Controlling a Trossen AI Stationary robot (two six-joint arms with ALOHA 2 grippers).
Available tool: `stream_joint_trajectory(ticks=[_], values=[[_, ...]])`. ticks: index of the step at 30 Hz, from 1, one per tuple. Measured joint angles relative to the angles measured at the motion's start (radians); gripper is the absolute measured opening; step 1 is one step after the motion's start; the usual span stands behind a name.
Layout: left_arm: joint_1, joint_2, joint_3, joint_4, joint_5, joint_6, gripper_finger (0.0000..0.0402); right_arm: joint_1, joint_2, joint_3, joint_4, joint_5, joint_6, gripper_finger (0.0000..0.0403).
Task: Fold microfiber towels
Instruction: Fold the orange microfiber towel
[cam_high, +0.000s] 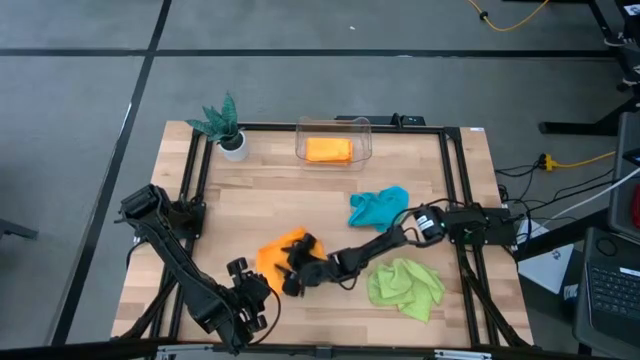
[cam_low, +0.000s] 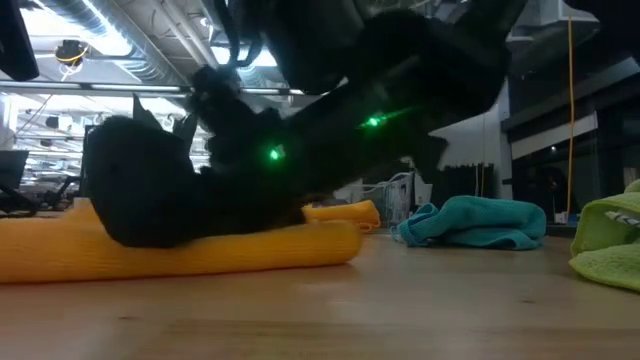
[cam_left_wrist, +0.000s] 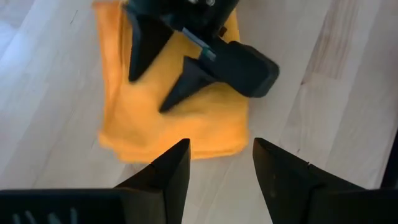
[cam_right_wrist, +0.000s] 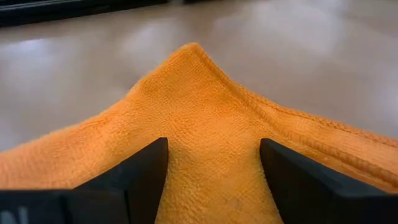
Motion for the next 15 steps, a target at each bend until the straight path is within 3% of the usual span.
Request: stream_joint_trajectory(ticks=[10,13,15], values=[[0.0,0.0,0.0,-0.001,0.0,0.001,0.0167,-0.154,-0.004,0.003,0.008,-0.751,-0.544,0.0256],[0.0,0.0,0.0,0.0,0.0,0.001,0.0167,-0.203,-0.003,0.002,-0.012,-0.956,-0.592,0.0256],[0.0,0.0,0.0,0.0,0.0,0.001,0.0167,-0.225,-0.008,0.001,-0.026,-1.022,-0.549,0.0256]])
